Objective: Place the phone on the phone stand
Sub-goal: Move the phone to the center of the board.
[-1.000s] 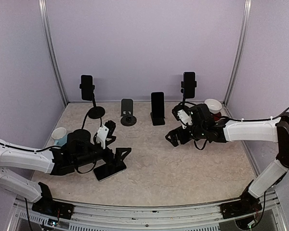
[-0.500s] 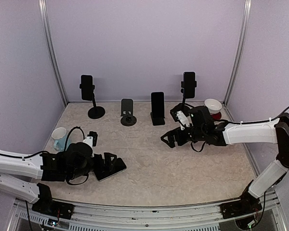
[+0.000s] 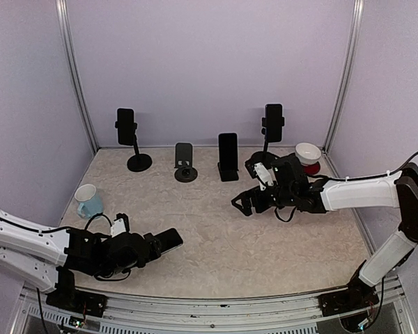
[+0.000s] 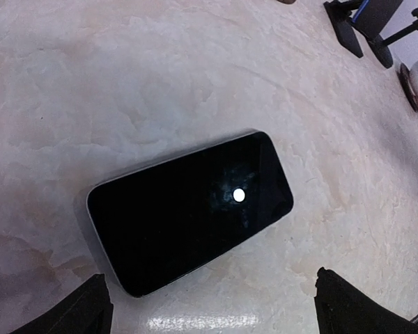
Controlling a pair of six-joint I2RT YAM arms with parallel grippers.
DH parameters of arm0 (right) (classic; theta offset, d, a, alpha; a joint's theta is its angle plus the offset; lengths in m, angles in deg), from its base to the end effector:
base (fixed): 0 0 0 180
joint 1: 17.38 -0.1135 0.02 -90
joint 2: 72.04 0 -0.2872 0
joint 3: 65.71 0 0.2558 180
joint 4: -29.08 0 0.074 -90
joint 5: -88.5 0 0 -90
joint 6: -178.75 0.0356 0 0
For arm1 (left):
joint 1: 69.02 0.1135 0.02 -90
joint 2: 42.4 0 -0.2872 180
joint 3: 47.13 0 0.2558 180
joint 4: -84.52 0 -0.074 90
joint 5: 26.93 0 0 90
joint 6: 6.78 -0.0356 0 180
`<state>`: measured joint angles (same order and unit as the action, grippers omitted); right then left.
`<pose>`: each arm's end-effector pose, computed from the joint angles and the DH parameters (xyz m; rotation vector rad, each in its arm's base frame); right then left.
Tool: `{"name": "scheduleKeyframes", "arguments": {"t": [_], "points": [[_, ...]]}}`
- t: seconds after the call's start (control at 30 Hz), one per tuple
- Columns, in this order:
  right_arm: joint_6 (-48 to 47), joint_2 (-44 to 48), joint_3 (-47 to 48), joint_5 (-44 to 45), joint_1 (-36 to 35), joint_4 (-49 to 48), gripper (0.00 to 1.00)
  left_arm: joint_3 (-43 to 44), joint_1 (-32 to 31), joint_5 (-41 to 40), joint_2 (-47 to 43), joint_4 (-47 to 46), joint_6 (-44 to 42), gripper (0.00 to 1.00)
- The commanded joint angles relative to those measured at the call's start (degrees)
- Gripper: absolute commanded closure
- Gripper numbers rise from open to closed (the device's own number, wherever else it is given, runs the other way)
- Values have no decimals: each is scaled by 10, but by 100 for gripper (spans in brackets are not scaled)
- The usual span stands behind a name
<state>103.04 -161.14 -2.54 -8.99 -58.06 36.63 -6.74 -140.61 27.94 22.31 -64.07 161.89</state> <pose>0.2523 0.2230 0.2285 -0.5857 2.1543 0.6831 0.0790 -0.1724 0.1826 -0.3754 2.3403 -0.5113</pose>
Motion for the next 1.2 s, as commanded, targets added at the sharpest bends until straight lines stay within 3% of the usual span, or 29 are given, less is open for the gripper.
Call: {"name": "scheduleKeyframes", "arguments": {"t": [0.0,0.27,0.77,1.17], "points": [[4,-17,-6,3,-7,-18,0,39,-14,-51,46,95,118,1],[5,-30,1,-1,-10,-16,0,39,-1,-53,90,95,138,1],[4,-28,0,12,-11,-11,0,-6,63,-12,105,-51,46,1],[1,-24,-2,23,-10,-9,0,8,99,20,223,-200,-35,1]]}}
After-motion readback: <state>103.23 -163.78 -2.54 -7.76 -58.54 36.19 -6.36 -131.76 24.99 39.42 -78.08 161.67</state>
